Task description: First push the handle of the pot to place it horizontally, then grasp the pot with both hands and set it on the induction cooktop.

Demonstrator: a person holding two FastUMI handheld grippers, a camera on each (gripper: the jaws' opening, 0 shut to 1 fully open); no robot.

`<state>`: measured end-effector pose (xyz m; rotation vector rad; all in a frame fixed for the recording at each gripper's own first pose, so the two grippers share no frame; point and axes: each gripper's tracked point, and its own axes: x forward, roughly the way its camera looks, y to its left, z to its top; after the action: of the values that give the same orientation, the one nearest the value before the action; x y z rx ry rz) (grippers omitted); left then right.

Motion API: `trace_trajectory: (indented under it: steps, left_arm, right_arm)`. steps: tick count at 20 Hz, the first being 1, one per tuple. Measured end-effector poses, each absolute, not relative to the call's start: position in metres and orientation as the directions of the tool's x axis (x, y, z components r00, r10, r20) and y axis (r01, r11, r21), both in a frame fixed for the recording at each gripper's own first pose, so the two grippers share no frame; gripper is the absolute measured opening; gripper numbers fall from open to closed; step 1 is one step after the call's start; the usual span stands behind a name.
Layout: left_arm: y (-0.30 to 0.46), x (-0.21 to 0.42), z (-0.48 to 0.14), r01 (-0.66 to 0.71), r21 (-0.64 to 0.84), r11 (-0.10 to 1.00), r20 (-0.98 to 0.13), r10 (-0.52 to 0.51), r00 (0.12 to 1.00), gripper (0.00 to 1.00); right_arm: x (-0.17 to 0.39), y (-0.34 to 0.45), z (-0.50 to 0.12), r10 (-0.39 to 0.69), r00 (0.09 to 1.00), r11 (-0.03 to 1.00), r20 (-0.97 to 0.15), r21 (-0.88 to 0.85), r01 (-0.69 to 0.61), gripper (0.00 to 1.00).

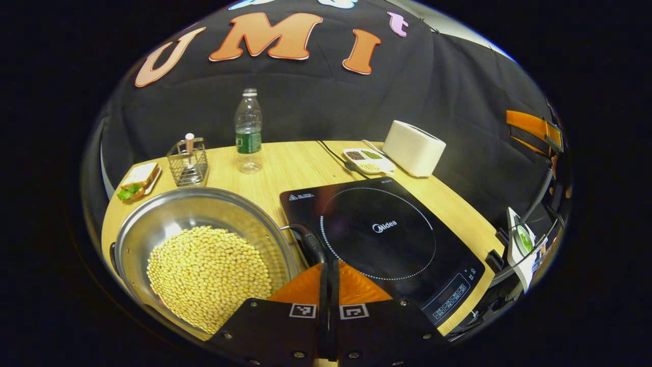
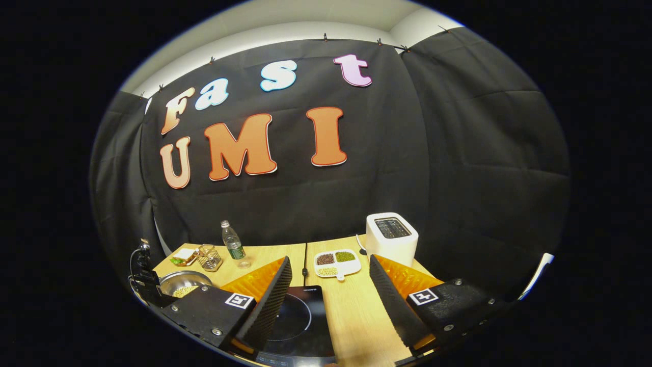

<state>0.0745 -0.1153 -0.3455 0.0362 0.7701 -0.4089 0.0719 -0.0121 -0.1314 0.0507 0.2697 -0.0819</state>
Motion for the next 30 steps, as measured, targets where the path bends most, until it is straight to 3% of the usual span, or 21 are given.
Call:
trace_trajectory:
  steps: [6,7,9,11,12,14,22,23,24,25,26,29,30]
  left_arm:
    - [-0.033,0.077,-0.259,0.266,-0.016,0.964,-0.507,-0.238,0.829,0.02]
    - [-0.008,0.081,-0.245,0.227,0.016,0.974,-0.465,-0.194,0.864,0.02]
    - [0.035,0.077,-0.218,0.168,0.027,0.985,-0.406,-0.143,0.902,0.02]
    - [0.065,0.068,-0.204,0.136,0.010,0.991,-0.366,-0.123,0.922,0.02]
    - [0.082,0.067,-0.202,0.115,0.016,0.993,-0.353,-0.102,0.930,0.02]
    - [0.111,0.064,-0.203,0.077,0.032,0.997,-0.339,-0.062,0.939,0.02]
    - [0.154,0.059,-0.227,0.064,-0.015,0.998,-0.356,-0.065,0.932,0.03]
    - [0.156,0.059,-0.229,0.068,-0.019,0.998,-0.356,-0.070,0.932,0.17]
    - [0.159,0.061,-0.232,0.071,-0.019,0.997,-0.358,-0.073,0.931,0.21]
    - [0.160,0.063,-0.236,0.072,-0.018,0.997,-0.360,-0.074,0.930,0.33]
    - [0.163,0.064,-0.239,0.068,-0.020,0.997,-0.364,-0.070,0.929,0.39]
    - [0.178,0.069,-0.249,0.035,-0.022,0.999,-0.372,-0.041,0.927,0.95]
    - [0.180,0.071,-0.254,0.036,-0.021,0.999,-0.379,-0.042,0.924,0.93]
  right_arm:
    - [0.067,0.044,-0.129,-0.026,0.967,0.997,-0.255,0.058,0.042,0.95]
    - [0.065,0.056,-0.132,-0.012,0.966,0.997,-0.260,0.066,0.030,1.00]
    - [0.061,0.076,-0.133,0.007,0.965,0.998,-0.262,0.067,0.011,0.95]
    - [0.058,0.090,-0.132,0.007,0.968,0.998,-0.252,0.058,0.008,0.95]
    - [0.056,0.094,-0.130,0.002,0.970,0.999,-0.245,0.051,0.011,1.00]
    - [0.054,0.108,-0.130,-0.006,0.973,0.999,-0.231,0.041,0.016,0.95]
    - [0.062,0.174,-0.164,0.015,0.970,1.000,-0.242,0.029,-0.008,0.95]
    - [0.065,0.182,-0.171,0.020,0.967,0.999,-0.252,0.034,-0.012,0.95]
    - [0.068,0.190,-0.179,0.025,0.965,0.999,-0.261,0.040,-0.015,0.95]
    - [0.071,0.198,-0.188,0.028,0.962,0.999,-0.273,0.043,-0.017,0.95]
    - [0.073,0.207,-0.200,0.033,0.956,0.999,-0.292,0.044,-0.021,0.95]
    - [0.082,0.233,-0.234,0.047,0.934,0.999,-0.355,0.025,-0.041,0.95]
    - [0.083,0.240,-0.247,0.046,0.925,0.999,-0.377,0.011,-0.046,0.96]
